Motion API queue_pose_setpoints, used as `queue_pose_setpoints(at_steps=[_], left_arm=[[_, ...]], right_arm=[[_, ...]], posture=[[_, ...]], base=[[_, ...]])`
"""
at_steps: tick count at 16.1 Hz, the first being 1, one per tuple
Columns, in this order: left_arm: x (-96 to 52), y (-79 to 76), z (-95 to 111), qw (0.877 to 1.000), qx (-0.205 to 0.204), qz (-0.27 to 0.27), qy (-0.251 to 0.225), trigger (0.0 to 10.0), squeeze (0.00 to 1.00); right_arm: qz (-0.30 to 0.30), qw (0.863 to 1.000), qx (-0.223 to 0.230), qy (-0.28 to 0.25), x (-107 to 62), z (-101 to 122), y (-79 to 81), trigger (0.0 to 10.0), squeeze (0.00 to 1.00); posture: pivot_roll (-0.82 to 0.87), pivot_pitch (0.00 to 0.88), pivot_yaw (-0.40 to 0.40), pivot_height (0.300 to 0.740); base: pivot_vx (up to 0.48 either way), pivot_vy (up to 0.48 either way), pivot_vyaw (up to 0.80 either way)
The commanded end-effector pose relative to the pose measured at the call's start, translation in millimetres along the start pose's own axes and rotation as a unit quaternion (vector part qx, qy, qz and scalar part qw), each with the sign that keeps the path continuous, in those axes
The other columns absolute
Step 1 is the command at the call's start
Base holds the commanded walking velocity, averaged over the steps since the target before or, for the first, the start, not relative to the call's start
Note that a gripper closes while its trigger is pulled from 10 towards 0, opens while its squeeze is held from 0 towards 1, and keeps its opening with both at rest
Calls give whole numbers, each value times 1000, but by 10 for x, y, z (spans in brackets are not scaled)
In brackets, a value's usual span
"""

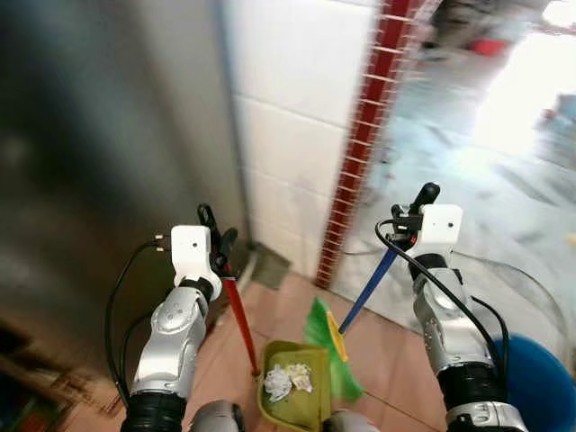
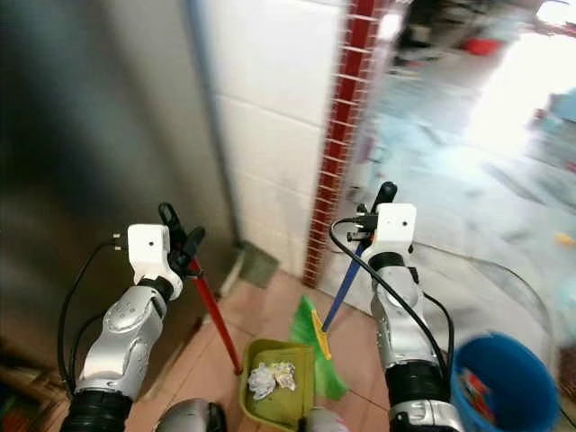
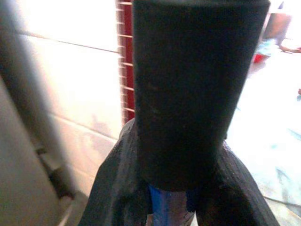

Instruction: Sweep floor

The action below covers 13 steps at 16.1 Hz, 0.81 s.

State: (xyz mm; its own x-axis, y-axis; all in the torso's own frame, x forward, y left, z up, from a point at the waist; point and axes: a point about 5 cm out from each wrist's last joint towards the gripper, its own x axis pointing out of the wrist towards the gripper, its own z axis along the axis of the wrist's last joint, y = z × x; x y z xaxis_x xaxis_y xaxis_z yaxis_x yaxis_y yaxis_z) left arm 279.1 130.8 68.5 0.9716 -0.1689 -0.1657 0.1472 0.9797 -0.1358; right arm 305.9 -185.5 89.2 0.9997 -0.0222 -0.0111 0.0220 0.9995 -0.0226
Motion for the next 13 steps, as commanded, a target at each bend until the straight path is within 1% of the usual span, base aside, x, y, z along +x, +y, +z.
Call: queue_pose_setpoints(at_steps=[1, 3, 5, 9, 13], left_arm=[[12, -63, 129, 999, -5, -27, -27, 10000, 0], [13, -79, 153, 999, -7, -36, -31, 10000, 0], [11, -113, 152, 998, -9, -49, -29, 10000, 0], [16, -165, 146, 998, -13, -56, -27, 10000, 0], [27, -167, 148, 998, -13, -58, -26, 10000, 0]], right_arm=[[-9, 1000, -2, 19, -15, -80, -21, 10000, 0], [-10, 1000, 0, 20, -12, -93, -17, 10000, 0], [-12, 1000, 3, 23, -12, -107, -22, 10000, 0], [-19, 999, 4, 31, -27, -146, -59, 10000, 0], [-20, 999, 3, 30, -15, -136, -70, 10000, 0]], posture=[[-54, 0, 18, 740], [-55, 0, 18, 740], [-60, 0, 20, 740], [-65, 0, 19, 740], [-68, 0, 19, 740]], base=[[0, 0, -669], [0, 0, -481], [0, 0, 0], [-320, 0, 0], [-339, 0, 0]])
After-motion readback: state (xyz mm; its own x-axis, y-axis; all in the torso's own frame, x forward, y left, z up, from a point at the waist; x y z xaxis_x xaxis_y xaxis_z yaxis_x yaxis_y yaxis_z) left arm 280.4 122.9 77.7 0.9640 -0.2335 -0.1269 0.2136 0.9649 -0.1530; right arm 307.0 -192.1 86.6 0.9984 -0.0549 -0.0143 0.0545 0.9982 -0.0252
